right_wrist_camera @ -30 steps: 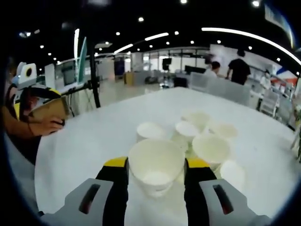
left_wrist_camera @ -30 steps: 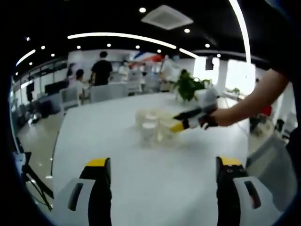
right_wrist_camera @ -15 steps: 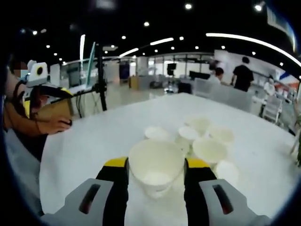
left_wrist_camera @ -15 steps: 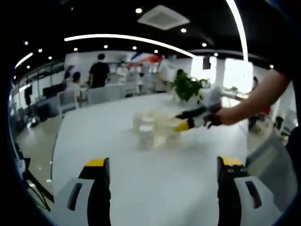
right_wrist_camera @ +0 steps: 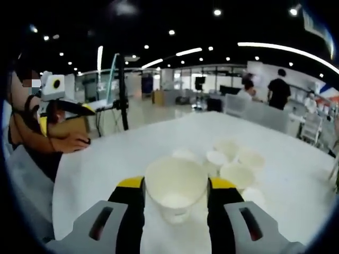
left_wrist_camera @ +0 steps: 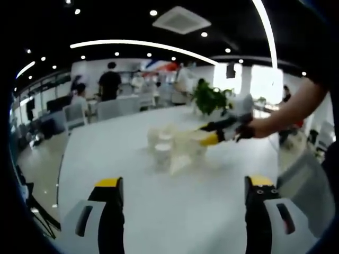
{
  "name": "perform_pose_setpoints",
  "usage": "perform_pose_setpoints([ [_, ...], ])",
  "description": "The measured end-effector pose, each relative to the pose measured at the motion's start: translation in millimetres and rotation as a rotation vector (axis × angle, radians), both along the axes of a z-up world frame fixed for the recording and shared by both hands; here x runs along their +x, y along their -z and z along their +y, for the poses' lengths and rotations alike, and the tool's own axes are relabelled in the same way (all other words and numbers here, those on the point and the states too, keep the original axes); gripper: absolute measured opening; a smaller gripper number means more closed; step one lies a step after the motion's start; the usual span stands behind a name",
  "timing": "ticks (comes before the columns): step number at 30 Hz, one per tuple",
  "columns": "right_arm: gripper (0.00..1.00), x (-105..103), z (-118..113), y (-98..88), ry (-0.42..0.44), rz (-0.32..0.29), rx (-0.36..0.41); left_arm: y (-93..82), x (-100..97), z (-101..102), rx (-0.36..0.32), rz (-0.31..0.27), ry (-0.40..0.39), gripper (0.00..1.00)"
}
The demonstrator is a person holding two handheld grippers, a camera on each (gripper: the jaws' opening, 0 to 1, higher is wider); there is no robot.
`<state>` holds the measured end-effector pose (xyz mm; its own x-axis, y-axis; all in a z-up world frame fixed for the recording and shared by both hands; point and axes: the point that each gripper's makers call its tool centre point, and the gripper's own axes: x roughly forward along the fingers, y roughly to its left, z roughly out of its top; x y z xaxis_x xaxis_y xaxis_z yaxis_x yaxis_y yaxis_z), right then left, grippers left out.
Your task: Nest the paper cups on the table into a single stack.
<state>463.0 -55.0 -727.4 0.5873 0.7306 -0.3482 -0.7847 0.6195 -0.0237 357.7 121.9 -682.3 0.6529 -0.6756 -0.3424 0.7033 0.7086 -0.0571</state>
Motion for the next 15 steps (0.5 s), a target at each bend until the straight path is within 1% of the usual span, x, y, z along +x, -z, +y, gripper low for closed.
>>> perform_pose_setpoints([
  [2,0.43,-4.6,1.1,-5.7,-0.017,-0.015,-0.001,-1.9,0.5,-0.9,-0.003,-0.010,0.002,0.95],
  [6,0.43,-10.9,2.3,-14.4,-0.038,-0.028,0.010,-0.1,1.0,-0.6,0.000,-0.001,0.000,0.95],
  [8,0.43,-16.5,6.1,-19.3,-0.069,-0.041,0.014,-0.6,1.3,-0.7,-0.004,0.001,-0.001,0.95],
  [10,0.43,-21.6,8.1,-22.1,-0.087,-0.047,0.007,-1.4,1.9,-1.2,-0.006,-0.005,0.000,0.95],
  [12,0.43,-25.4,10.5,-25.1,-0.104,-0.051,0.018,-0.7,3.2,-0.6,-0.004,-0.001,-0.003,0.95],
  [15,0.43,-33.8,12.9,-26.6,-0.131,-0.058,0.004,-1.8,3.6,-0.3,-0.006,-0.003,-0.004,0.94],
])
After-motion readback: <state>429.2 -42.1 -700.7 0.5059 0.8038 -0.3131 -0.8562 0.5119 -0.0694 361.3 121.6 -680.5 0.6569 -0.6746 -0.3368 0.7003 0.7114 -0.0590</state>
